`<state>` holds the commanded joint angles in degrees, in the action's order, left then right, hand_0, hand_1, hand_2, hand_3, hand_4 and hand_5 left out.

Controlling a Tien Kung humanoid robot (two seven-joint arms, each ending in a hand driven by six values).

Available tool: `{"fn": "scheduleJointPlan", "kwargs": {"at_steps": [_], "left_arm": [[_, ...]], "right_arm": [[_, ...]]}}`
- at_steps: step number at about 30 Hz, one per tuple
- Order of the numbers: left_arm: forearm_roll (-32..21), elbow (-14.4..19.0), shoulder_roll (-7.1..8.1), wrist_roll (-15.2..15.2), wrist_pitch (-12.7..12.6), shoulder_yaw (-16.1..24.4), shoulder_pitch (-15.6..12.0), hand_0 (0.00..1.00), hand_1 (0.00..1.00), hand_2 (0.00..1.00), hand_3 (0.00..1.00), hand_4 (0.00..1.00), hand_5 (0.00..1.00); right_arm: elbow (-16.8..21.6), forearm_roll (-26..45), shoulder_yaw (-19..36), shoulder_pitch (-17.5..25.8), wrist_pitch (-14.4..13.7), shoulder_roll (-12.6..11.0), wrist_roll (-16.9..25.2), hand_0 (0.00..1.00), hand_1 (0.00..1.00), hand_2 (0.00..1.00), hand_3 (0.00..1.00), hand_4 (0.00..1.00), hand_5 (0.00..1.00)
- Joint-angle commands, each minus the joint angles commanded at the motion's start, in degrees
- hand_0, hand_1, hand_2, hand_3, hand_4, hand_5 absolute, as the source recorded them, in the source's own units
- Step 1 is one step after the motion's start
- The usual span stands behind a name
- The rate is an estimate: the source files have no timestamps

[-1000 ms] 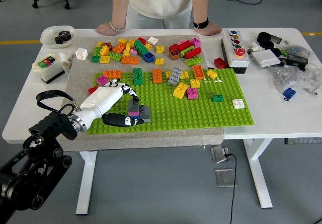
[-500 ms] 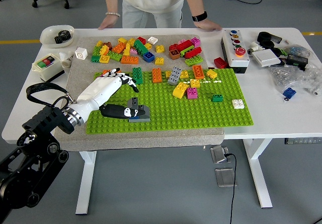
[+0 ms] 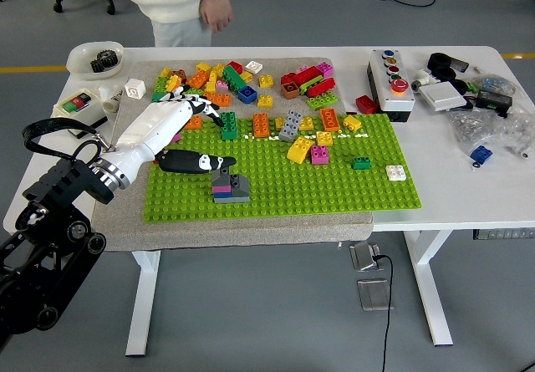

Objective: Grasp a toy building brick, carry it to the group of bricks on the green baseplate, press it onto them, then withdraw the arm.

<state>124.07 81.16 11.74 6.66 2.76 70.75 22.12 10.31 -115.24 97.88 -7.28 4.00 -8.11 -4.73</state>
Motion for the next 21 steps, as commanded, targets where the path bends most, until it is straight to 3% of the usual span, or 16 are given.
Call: {"fn": "scheduleJointPlan", "kwargs": {"at_steps": [4, 5, 10, 11, 16, 17, 21], "left_arm": [[-0.1, 0.4, 0.90, 0.4, -0.8, 0.1, 0.2, 0.998, 0.864, 0.800, 0.653, 0.998, 0.597], [-0.2, 0.6, 1.25, 0.6, -1.0, 0.2, 0.2, 0.998, 0.852, 0.800, 0.757, 0.998, 0.592], [-0.7, 1.8, 2.30, 1.1, -1.2, 0.3, 0.0, 0.998, 0.852, 0.800, 0.757, 0.998, 0.592], [-0.8, 1.9, 2.39, 1.2, -1.2, 0.3, -0.1, 0.992, 0.846, 0.799, 0.827, 0.998, 0.564], [-1.4, 3.3, 3.55, 1.5, -1.1, 0.7, -0.7, 0.992, 0.846, 0.799, 0.827, 0.998, 0.564], [-1.5, 3.6, 3.76, 1.5, -1.0, 0.8, -0.8, 0.981, 0.857, 0.810, 0.853, 0.998, 0.503], [-1.8, 4.2, 4.34, 1.9, -1.0, 0.9, -0.8, 0.981, 0.857, 0.810, 0.853, 0.998, 0.503]], "right_arm": [[0.0, -0.2, 0.0, 0.0, 0.0, 0.0, 0.0, 0.741, 0.642, 0.694, 0.561, 0.818, 0.498], [0.0, -0.2, 0.1, 0.0, 0.0, 0.1, 0.0, 0.741, 0.642, 0.693, 0.561, 0.818, 0.498], [0.0, -0.4, 0.0, 0.0, 0.0, 0.2, 0.0, 0.741, 0.642, 0.693, 0.561, 0.818, 0.498], [0.0, -0.5, 0.0, 0.0, 0.0, 0.2, 0.0, 0.740, 0.642, 0.693, 0.562, 0.818, 0.499], [0.0, -0.6, -0.1, 0.1, -0.1, 0.3, 0.0, 0.740, 0.642, 0.693, 0.562, 0.818, 0.499], [0.0, -0.5, -0.1, 0.2, -0.1, 0.4, 0.0, 0.741, 0.644, 0.693, 0.561, 0.818, 0.500], [0.0, -0.5, 0.0, 0.4, -0.1, 0.6, -0.1, 0.741, 0.644, 0.693, 0.561, 0.818, 0.500]]}}
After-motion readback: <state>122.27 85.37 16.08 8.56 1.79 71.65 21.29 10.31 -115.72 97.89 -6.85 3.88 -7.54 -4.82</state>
